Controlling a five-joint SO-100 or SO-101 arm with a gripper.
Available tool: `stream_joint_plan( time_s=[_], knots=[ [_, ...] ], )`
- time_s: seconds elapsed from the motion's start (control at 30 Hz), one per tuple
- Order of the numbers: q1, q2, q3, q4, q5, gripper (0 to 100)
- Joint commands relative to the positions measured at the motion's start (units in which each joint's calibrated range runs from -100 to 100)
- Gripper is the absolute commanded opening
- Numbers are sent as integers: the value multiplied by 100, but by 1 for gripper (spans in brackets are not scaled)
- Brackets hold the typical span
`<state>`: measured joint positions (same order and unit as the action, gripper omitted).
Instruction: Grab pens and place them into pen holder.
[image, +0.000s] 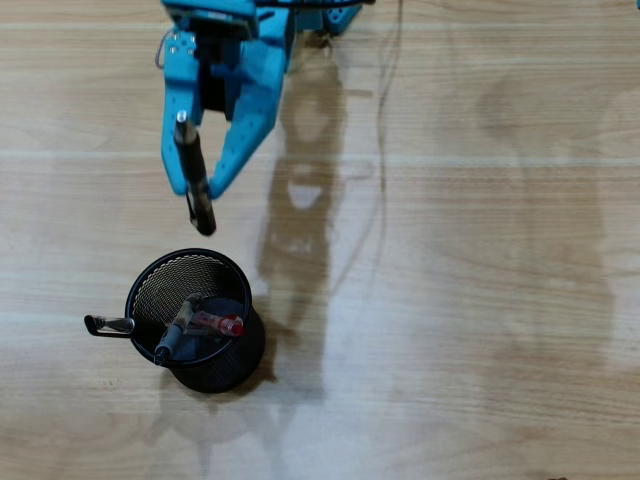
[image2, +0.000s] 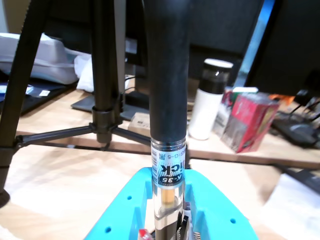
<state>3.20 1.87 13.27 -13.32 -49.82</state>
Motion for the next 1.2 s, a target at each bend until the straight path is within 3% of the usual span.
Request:
stream_joint_plan(
  time_s=[0.0,0.37,1.0,1.17],
  knots=[
    [38,599,-728,-15,-228,2],
    [556,1993,-980,-1944,-472,2],
    [665,2363,-764,-1995,-472,2],
    [647,2304,-755,-1978,-472,9]
  ],
)
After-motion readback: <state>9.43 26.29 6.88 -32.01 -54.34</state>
